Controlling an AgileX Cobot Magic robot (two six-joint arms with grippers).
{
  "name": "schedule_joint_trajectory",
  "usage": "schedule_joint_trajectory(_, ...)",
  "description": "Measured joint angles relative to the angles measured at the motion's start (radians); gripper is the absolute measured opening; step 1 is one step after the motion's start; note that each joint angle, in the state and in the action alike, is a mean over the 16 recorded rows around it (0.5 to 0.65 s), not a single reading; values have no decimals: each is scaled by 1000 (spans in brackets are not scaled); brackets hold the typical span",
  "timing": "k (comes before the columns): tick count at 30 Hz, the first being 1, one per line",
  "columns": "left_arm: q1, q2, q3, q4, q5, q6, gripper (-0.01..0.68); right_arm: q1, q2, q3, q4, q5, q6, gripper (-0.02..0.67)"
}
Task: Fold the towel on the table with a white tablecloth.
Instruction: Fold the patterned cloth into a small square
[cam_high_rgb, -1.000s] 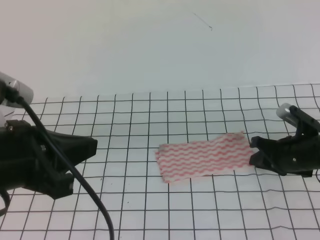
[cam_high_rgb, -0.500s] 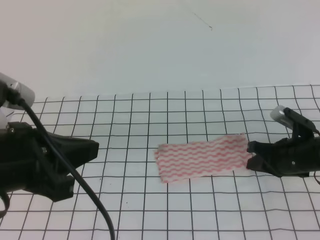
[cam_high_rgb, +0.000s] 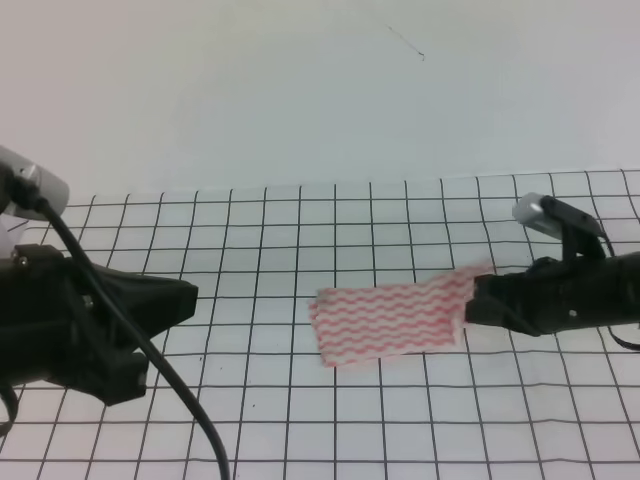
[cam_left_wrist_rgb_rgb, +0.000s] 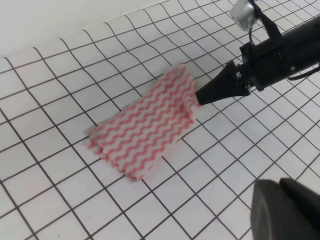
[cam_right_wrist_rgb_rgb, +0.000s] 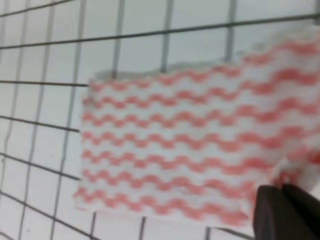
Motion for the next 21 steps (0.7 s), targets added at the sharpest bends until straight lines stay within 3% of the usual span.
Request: schedule_joint_trajectory(21,0,1,0,2,8,1,-1,188,125,-187,-3,80,-12,3)
